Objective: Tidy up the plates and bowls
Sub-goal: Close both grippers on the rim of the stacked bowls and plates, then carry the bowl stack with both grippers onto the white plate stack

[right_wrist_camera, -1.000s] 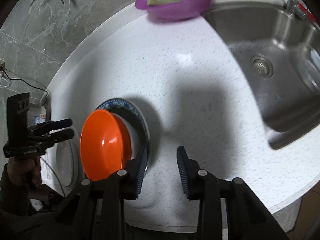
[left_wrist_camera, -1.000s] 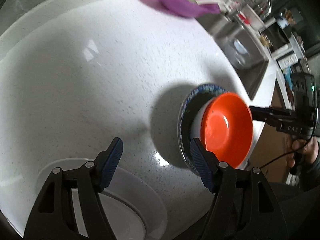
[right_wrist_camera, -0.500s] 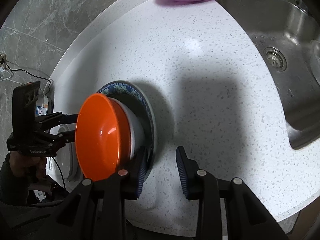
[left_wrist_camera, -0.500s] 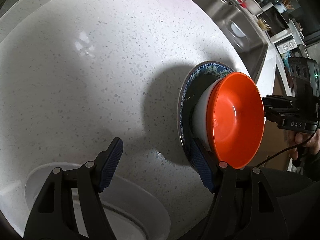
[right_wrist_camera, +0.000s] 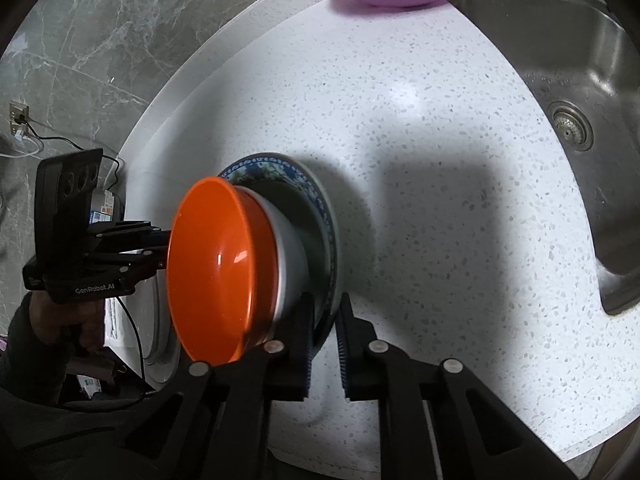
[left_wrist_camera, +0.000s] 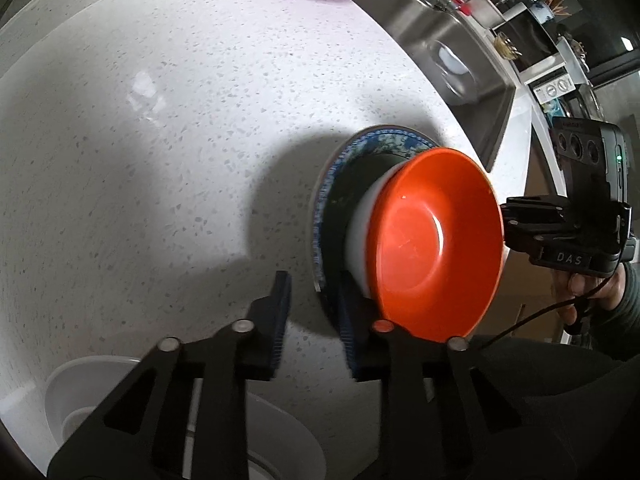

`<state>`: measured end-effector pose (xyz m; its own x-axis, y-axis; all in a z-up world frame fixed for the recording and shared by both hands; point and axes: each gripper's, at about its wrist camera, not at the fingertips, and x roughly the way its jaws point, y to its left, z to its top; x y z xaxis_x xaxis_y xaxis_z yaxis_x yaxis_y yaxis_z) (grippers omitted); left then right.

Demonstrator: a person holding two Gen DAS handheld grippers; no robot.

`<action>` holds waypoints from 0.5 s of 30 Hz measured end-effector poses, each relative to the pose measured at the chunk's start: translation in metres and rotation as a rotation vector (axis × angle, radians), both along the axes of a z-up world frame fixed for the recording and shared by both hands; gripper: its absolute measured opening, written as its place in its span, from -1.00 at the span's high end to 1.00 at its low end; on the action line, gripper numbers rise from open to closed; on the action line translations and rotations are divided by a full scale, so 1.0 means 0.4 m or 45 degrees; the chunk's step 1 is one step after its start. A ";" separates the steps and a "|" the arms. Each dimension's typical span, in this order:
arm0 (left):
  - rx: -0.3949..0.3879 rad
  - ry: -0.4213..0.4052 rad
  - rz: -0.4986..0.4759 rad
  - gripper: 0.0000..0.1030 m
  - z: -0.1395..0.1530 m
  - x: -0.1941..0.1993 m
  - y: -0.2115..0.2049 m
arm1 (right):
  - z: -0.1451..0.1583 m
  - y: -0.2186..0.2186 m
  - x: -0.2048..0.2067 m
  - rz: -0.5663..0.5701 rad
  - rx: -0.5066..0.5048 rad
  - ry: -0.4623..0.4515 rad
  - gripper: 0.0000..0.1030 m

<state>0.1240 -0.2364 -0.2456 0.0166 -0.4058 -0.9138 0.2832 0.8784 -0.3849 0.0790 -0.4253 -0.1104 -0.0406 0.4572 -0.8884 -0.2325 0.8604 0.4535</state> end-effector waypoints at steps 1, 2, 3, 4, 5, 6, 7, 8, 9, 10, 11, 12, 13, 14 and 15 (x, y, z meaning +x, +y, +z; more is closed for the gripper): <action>-0.002 -0.004 -0.009 0.83 0.002 0.001 -0.009 | 0.001 0.003 0.000 0.005 -0.009 -0.004 0.72; 0.010 -0.009 -0.011 0.83 0.004 0.001 -0.016 | 0.001 0.002 0.002 0.004 -0.012 -0.004 0.72; 0.020 -0.011 -0.011 0.83 -0.001 0.003 -0.023 | 0.001 0.003 0.003 -0.001 -0.021 -0.003 0.72; 0.026 -0.012 -0.009 0.83 -0.002 0.003 -0.025 | 0.002 0.004 0.003 -0.002 -0.028 -0.004 0.72; 0.027 -0.012 -0.004 0.83 -0.003 0.004 -0.024 | 0.004 0.005 0.003 -0.001 -0.039 -0.008 0.72; 0.028 -0.012 0.003 0.83 -0.003 0.005 -0.023 | 0.004 0.004 0.004 0.001 -0.045 -0.011 0.72; 0.028 -0.012 0.012 0.83 -0.004 0.005 -0.023 | 0.005 0.004 0.005 -0.002 -0.048 -0.015 0.72; 0.029 -0.011 0.022 0.83 -0.004 0.005 -0.023 | 0.006 0.003 0.005 -0.003 -0.049 -0.015 0.72; 0.031 -0.009 0.029 0.83 -0.005 0.004 -0.021 | 0.006 0.004 0.006 -0.003 -0.050 -0.013 0.72; 0.034 -0.010 0.038 0.83 -0.005 0.002 -0.021 | 0.007 0.004 0.008 -0.007 -0.050 -0.011 0.73; 0.036 -0.010 0.047 0.84 -0.004 -0.002 -0.018 | 0.008 0.006 0.008 -0.013 -0.050 -0.012 0.73; 0.037 -0.007 0.061 0.85 -0.004 -0.004 -0.017 | 0.008 0.007 0.010 -0.016 -0.049 -0.010 0.73; 0.039 -0.004 0.072 0.85 -0.003 -0.006 -0.015 | 0.010 0.008 0.012 -0.020 -0.048 -0.008 0.73; 0.041 -0.005 0.080 0.85 -0.001 -0.011 -0.012 | 0.012 0.009 0.012 -0.018 -0.048 -0.011 0.74; 0.040 -0.004 0.089 0.86 0.001 -0.013 -0.009 | 0.015 0.011 0.014 -0.013 -0.050 -0.013 0.74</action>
<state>0.1187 -0.2399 -0.2450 0.0467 -0.3748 -0.9259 0.2219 0.9077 -0.3562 0.0844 -0.4208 -0.1043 -0.0271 0.4224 -0.9060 -0.2282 0.8798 0.4170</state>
